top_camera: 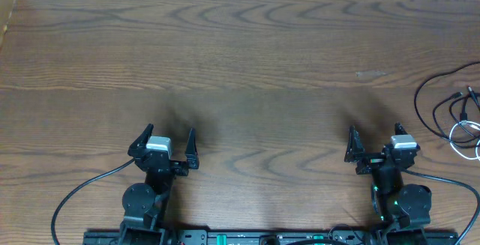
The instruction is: Untangle cables
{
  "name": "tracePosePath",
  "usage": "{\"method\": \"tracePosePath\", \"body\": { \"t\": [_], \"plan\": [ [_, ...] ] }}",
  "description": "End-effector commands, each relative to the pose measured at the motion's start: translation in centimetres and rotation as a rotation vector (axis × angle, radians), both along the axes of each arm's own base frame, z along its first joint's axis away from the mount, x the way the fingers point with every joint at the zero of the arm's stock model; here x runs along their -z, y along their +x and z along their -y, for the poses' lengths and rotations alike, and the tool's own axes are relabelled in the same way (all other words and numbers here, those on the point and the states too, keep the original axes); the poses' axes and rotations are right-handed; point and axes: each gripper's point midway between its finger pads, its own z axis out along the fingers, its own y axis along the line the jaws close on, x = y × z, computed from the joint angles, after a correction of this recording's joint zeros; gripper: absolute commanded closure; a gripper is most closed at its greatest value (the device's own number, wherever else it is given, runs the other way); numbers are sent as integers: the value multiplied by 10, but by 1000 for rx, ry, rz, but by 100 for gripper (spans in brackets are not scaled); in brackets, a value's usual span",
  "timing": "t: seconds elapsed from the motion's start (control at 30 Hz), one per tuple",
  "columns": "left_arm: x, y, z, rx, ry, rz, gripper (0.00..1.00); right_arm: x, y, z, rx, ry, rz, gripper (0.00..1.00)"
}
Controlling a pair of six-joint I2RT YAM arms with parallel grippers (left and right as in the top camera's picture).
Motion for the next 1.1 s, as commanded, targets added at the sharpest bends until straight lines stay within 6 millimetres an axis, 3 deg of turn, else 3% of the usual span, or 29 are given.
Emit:
{"method": "tracePosePath", "body": {
  "t": [0.0,1.07],
  "plan": [
    [15,-1,0,-1,11,-47,1,0,0,0,-1,-13,3,1],
    [15,-1,0,-3,0,-50,1,0,0,0,-1,-13,2,1]
  ]
}}
